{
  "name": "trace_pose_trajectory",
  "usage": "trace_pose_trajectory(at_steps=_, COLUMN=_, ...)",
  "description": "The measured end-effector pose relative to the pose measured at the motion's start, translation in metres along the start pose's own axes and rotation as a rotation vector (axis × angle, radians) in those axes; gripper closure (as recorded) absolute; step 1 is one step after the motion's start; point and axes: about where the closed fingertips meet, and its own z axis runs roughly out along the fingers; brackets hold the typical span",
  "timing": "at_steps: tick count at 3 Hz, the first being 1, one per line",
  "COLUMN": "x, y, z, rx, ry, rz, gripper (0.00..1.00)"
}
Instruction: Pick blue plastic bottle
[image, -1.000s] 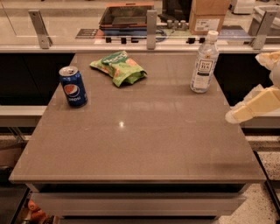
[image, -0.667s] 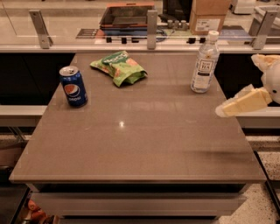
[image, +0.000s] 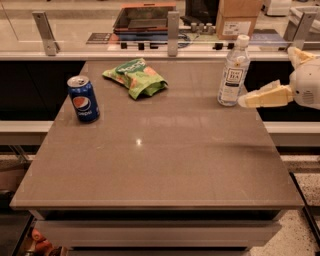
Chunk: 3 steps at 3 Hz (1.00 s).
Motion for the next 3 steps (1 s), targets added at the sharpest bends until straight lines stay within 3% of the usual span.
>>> trace_pose_trajectory(at_steps=1, x=0.002, y=-0.012, z=0.027, rx=-0.004, ry=-0.05, rz=0.061, gripper=0.0)
trace_pose_trajectory(at_steps=3, x=0.012, y=-0.013, z=0.071, rx=-0.093, ry=-0.073, rz=0.273, gripper=0.0)
